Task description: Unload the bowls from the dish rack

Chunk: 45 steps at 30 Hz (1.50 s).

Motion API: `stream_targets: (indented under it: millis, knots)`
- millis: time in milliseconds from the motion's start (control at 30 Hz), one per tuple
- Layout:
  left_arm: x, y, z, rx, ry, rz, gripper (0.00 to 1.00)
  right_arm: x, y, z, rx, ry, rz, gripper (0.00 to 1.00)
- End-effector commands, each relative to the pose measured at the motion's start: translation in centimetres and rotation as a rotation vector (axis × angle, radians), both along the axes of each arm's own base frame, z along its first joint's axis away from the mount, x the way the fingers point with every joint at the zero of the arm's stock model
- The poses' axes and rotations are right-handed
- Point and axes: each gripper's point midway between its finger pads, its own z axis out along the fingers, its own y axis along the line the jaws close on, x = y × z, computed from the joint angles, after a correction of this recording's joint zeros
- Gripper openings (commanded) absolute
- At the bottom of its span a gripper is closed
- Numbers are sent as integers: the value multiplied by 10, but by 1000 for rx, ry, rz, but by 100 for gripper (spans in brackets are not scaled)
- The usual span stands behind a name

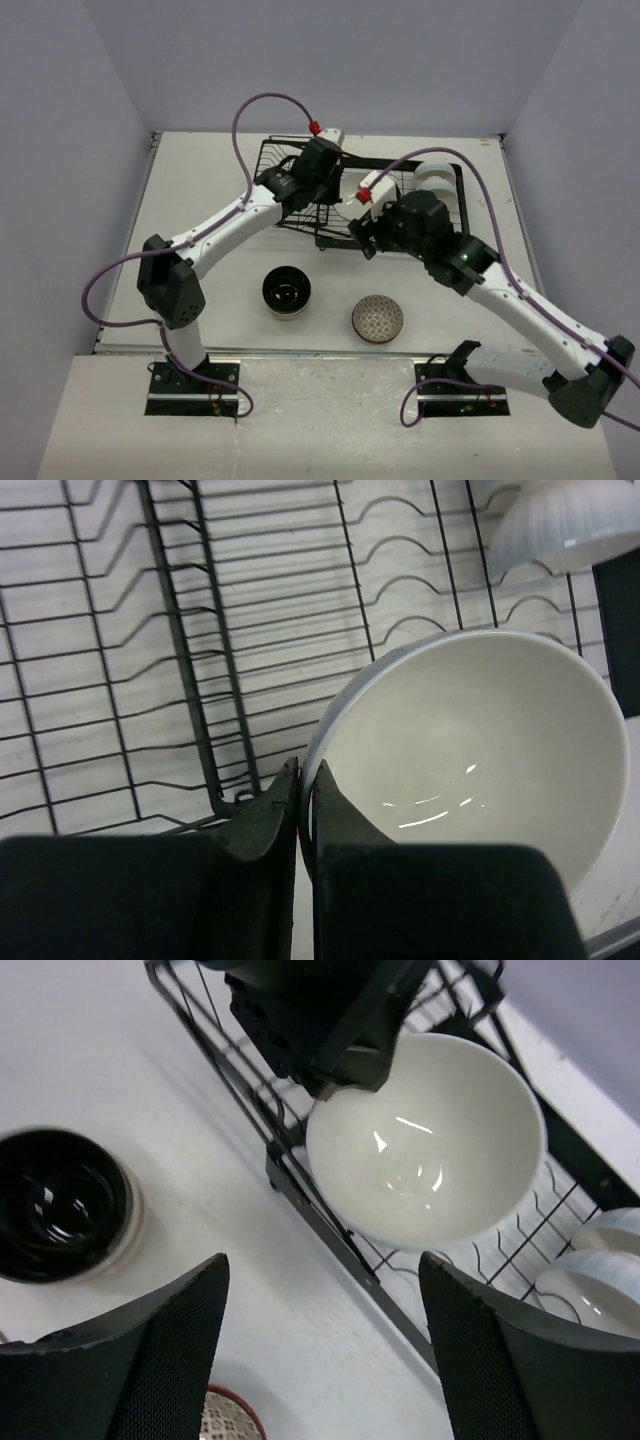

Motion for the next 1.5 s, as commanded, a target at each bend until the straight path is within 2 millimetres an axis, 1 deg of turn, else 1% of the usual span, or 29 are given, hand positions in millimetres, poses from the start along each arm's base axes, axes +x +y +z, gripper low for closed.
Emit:
stream_targets:
  millis: [0, 33, 67, 100, 133, 167, 233, 267, 300, 333, 367, 400, 467, 500, 533, 567, 600, 667, 700, 933, 1033, 1067, 1133, 1267, 1333, 1367, 1400, 1433, 1467]
  knots:
    - [31, 46, 109, -182, -223, 180, 0, -20, 2, 81, 299, -157, 23, 79]
    - [35, 58, 115, -186, -231, 208, 0, -29, -3, 95, 346, -186, 28, 79]
    - [42, 83, 126, -186, -258, 271, 0, -35, -2, 97, 368, -178, 53, 80]
    - [43, 98, 123, -171, -251, 308, 0, -39, -3, 100, 393, -171, 51, 82]
    - [50, 125, 122, -151, -260, 385, 0, -41, -6, 100, 403, -167, 45, 83]
    - [44, 145, 128, -149, -264, 431, 0, -42, -8, 99, 412, -160, 29, 83]
    - [33, 177, 106, -147, -225, 532, 0, -35, -18, 95, 444, -140, -68, 87]
    - [19, 209, 125, -209, -273, 634, 0, -33, -23, 88, 462, -120, -122, 89]
    - [6, 225, 95, -178, -242, 687, 0, -29, -29, 84, 464, -115, -166, 93]
    - [-3, 239, 91, -179, -260, 738, 0, -24, -36, 80, 460, -120, -220, 95]
    - [-20, 266, 101, -186, -313, 829, 0, -22, -39, 74, 459, -113, -245, 98]
    - [-30, 280, 77, -165, -283, 888, 0, -21, -41, 72, 463, -106, -265, 99]
    - [-46, 316, 63, -139, -275, 1004, 0, -18, -46, 64, 442, -90, -298, 99]
    - [-53, 327, 40, -118, -232, 1038, 0, -17, -47, 62, 431, -85, -308, 99]
    - [-58, 344, 32, -130, -215, 1086, 0, -16, -50, 58, 420, -78, -322, 99]
    - [-61, 351, 24, -135, -203, 1110, 0, -16, -50, 56, 416, -74, -327, 99]
    - [-68, 358, 2, -134, -168, 1146, 0, -16, -51, 54, 415, -73, -330, 99]
    - [-71, 372, -11, -180, -161, 1215, 0, -16, -51, 53, 414, -70, -326, 99]
    - [-75, 375, -27, -173, -131, 1237, 0, -17, -50, 52, 414, -66, -321, 99]
    - [-79, 380, -98, -171, -6, 1334, 1, -24, -52, 52, 425, -71, -299, 99]
    - [-81, 377, -123, -166, 36, 1345, 11, -21, -51, 46, 406, -63, -304, 99]
    - [-83, 375, -137, -158, 71, 1350, 11, -19, -52, 43, 400, -61, -317, 99]
    - [-86, 373, -148, -152, 103, 1350, 11, -11, -65, 37, 369, -65, -409, 99]
    - [-91, 373, -153, -154, 106, 1352, 13, -3, -67, 25, 340, -32, -445, 99]
    - [-90, 372, -148, -163, 94, 1337, 25, -1, -68, 22, 337, -24, -449, 99]
    - [-88, 372, -139, -167, 72, 1314, 37, 1, -68, 19, 331, -17, -458, 99]
    - [-88, 370, -130, -181, 56, 1301, 78, 4, -70, 17, 337, -7, -471, 99]
    - [-89, 370, -125, -189, 49, 1297, 95, 6, -72, 15, 338, 1, -479, 99]
    - [-87, 369, -114, -200, 33, 1289, 100, 12, -76, 10, 335, 13, -506, 99]
